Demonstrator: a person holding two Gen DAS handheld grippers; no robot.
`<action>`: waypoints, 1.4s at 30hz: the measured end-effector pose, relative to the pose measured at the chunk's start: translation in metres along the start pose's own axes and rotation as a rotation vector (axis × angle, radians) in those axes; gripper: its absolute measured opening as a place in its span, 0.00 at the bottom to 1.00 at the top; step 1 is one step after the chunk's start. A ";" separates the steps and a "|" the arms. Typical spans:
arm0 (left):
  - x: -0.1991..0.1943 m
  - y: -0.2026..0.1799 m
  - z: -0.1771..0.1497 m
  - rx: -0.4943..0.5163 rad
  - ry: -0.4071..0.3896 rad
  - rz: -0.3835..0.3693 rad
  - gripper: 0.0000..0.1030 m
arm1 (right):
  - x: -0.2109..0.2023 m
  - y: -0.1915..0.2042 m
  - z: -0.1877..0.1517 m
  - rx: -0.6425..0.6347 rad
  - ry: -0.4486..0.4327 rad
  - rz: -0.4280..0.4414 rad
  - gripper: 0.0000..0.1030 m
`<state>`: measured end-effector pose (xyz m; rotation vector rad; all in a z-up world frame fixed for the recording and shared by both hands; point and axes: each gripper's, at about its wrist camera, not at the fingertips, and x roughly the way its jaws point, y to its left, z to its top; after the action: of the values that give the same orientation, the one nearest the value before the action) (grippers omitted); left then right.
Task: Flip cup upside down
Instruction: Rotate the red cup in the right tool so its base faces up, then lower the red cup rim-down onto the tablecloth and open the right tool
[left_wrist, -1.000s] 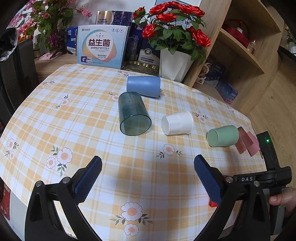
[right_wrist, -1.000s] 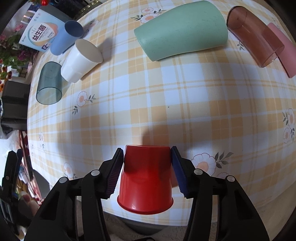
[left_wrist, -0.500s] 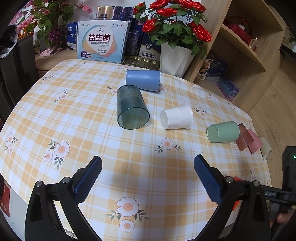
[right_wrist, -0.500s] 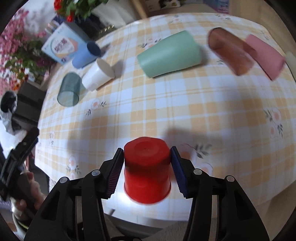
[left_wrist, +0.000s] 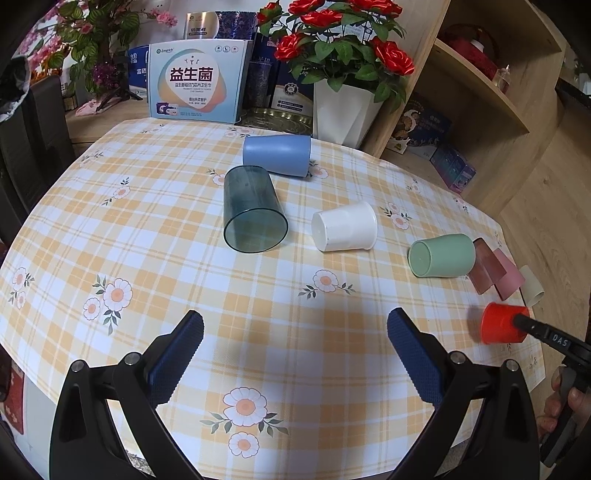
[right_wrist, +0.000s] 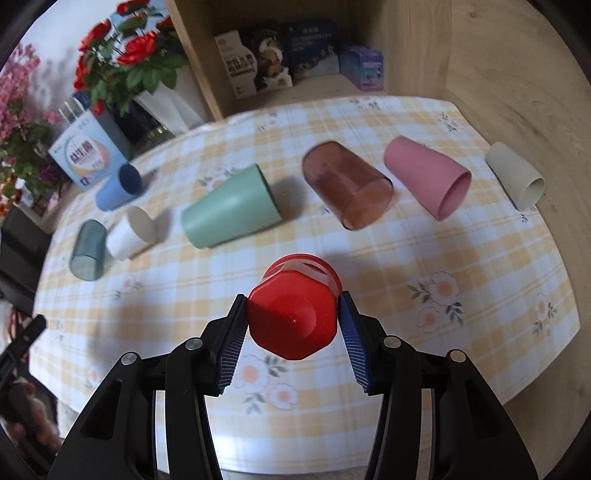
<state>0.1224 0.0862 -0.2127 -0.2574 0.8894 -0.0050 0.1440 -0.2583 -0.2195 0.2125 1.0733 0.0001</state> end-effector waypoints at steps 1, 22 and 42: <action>0.000 0.000 0.000 -0.002 0.001 0.000 0.94 | 0.003 -0.001 -0.002 -0.002 0.010 -0.009 0.47; 0.004 0.007 -0.001 -0.017 0.008 0.011 0.94 | 0.026 -0.003 0.000 -0.059 0.082 -0.098 0.47; -0.008 -0.004 0.004 0.021 -0.023 0.023 0.94 | 0.027 0.007 0.003 -0.076 0.057 -0.072 0.48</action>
<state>0.1209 0.0845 -0.2038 -0.2276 0.8693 0.0098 0.1601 -0.2491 -0.2401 0.1059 1.1355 -0.0175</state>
